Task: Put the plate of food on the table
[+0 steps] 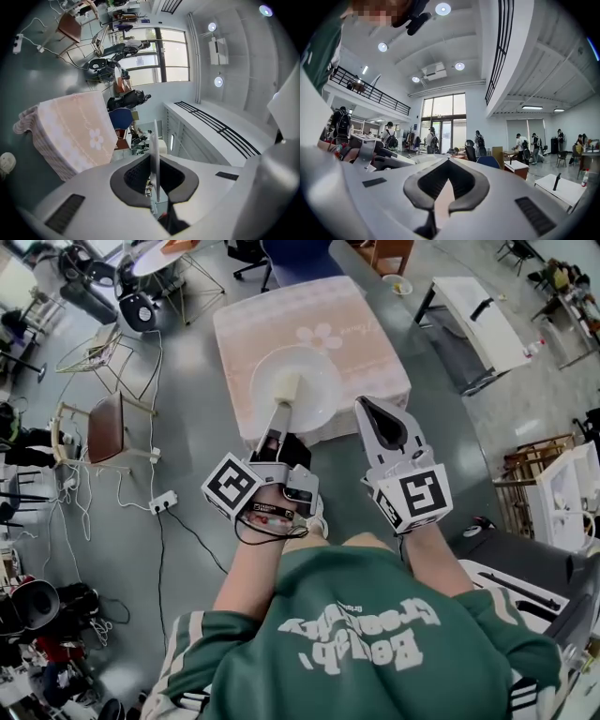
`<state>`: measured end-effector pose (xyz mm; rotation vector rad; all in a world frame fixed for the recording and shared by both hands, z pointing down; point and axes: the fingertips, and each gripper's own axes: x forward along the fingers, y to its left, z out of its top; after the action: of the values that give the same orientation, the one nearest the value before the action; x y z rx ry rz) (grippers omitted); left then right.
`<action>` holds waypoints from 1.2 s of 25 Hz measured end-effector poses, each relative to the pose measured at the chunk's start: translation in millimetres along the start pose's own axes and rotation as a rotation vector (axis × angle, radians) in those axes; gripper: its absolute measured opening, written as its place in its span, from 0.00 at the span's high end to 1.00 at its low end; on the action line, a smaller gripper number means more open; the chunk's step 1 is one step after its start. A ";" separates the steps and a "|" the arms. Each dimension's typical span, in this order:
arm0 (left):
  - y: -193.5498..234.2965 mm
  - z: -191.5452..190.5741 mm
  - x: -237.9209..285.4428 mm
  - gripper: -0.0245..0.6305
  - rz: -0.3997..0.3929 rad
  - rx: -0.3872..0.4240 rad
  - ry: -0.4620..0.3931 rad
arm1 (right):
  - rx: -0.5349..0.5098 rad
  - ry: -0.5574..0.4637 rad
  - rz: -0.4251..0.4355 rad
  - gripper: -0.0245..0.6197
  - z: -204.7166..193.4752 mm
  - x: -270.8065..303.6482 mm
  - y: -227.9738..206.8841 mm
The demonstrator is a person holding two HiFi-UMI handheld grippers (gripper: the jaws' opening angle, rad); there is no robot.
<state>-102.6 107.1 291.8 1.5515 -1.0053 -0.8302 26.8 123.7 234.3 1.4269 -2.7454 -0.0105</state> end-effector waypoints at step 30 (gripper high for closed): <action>28.5 98.8 77.0 0.92 -0.016 -0.033 0.049 | -0.022 0.053 -0.084 0.94 -2.0 113.3 -10.5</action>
<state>-165.3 -4.8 299.7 1.5458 -0.9407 -0.8126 -29.6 25.0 240.4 1.5132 -2.6339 -0.0058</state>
